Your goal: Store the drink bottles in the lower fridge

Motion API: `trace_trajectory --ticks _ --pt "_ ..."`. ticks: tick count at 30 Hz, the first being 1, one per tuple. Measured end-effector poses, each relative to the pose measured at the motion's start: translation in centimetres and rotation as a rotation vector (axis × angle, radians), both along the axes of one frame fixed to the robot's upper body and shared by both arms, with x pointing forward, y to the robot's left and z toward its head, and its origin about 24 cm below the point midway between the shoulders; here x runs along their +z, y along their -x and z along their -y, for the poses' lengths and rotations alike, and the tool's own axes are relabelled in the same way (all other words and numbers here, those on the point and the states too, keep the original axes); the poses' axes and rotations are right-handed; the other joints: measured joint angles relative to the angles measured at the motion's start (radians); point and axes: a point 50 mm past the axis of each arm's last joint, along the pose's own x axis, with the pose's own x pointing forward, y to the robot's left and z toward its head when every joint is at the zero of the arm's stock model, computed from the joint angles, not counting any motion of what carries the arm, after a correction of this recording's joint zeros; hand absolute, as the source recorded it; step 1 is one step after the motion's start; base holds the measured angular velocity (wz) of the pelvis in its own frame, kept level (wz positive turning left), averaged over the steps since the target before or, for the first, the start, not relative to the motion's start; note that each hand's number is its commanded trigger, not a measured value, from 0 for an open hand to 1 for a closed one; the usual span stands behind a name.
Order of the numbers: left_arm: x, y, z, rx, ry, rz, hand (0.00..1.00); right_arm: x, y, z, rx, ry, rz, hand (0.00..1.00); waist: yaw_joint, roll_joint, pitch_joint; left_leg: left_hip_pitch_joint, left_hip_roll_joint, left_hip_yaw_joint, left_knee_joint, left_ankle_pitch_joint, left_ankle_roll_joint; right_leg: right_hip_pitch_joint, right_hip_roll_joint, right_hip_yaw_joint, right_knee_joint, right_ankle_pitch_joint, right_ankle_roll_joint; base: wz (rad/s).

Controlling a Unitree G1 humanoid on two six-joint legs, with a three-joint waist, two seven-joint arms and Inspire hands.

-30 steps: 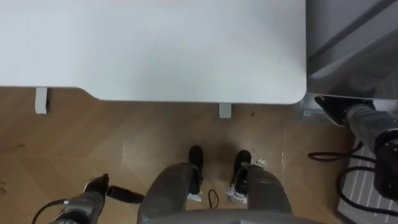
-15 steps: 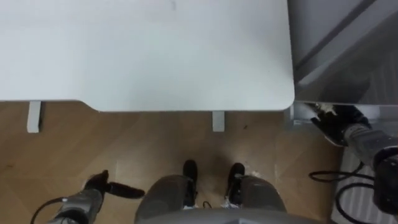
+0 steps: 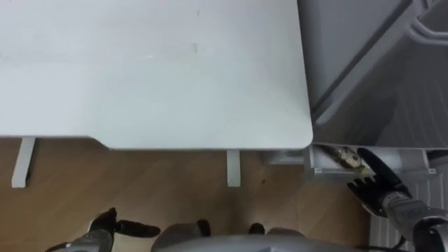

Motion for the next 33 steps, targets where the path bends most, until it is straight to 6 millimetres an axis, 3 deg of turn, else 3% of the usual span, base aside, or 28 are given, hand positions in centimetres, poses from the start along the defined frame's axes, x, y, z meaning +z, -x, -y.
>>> trace_trajectory --ticks 5,8,10,16,21,24,26,27,33 --pt "-0.1 3.2 -0.7 0.044 -0.030 -0.058 0.00 -0.7 2.9 0.5 -0.051 0.026 -0.045 0.00 -0.018 0.004 0.0035 0.049 0.002 -0.015 -0.002 -0.014 -0.008 0.064 0.007 -0.015 -0.034 -0.007 0.000 0.08" --pt "-0.1 5.0 -0.9 0.069 -0.045 -0.090 0.00 -0.9 3.7 0.6 -0.042 0.033 -0.071 0.00 -0.023 0.006 0.0094 0.066 0.002 -0.025 -0.003 -0.019 -0.011 0.087 0.008 -0.015 -0.035 -0.012 0.000 0.03" --pt "-0.1 5.1 -0.7 0.073 -0.044 -0.093 0.00 -1.1 4.3 0.4 0.002 0.053 -0.110 0.00 -0.026 0.007 0.0168 0.079 0.001 -0.027 -0.008 -0.020 -0.011 0.101 0.009 -0.020 -0.049 -0.013 0.000 0.07" --pt "-0.3 5.0 0.1 0.089 -0.036 -0.081 0.00 -1.7 5.8 -0.3 0.072 0.068 -0.201 0.00 -0.024 0.007 0.0179 0.110 -0.001 -0.027 -0.020 -0.025 -0.011 0.124 0.008 -0.020 -0.051 -0.017 0.003 0.00" --pt "-0.2 4.6 -0.2 0.166 -0.067 -0.040 0.00 -2.8 9.3 -1.6 0.067 0.054 -0.341 0.00 -0.027 -0.002 0.0116 0.157 0.000 -0.027 -0.020 -0.043 -0.013 0.180 0.008 -0.020 -0.052 -0.036 0.005 0.00" --pt "-0.3 4.6 0.2 0.169 -0.055 -0.042 0.00 -3.0 10.7 -1.7 0.026 0.052 -0.406 0.00 -0.032 0.005 0.0089 0.174 -0.002 -0.026 -0.016 -0.053 -0.010 0.200 0.006 -0.018 -0.049 -0.041 0.009 -0.04" --pt "-0.3 4.6 0.2 0.169 -0.056 -0.039 0.00 -3.0 11.0 -1.6 0.009 0.057 -0.430 0.00 -0.042 0.008 0.0098 0.182 -0.002 -0.026 -0.016 -0.056 -0.008 0.203 0.005 -0.016 -0.047 -0.043 0.011 0.00" --pt "-0.3 4.8 0.2 0.168 -0.057 -0.040 0.00 -2.9 11.1 -1.5 -0.022 0.055 -0.431 0.00 -0.056 0.014 0.0061 0.185 -0.004 -0.024 -0.016 -0.057 -0.007 0.208 0.004 -0.015 -0.045 -0.044 0.012 0.00" --pt "-0.3 5.4 0.2 0.131 -0.059 -0.064 0.00 -2.7 11.2 -1.0 -0.135 0.059 -0.443 0.00 -0.074 0.033 0.0098 0.203 -0.005 -0.013 0.005 -0.079 0.000 0.231 -0.001 -0.013 -0.038 -0.051 0.021 -0.01"
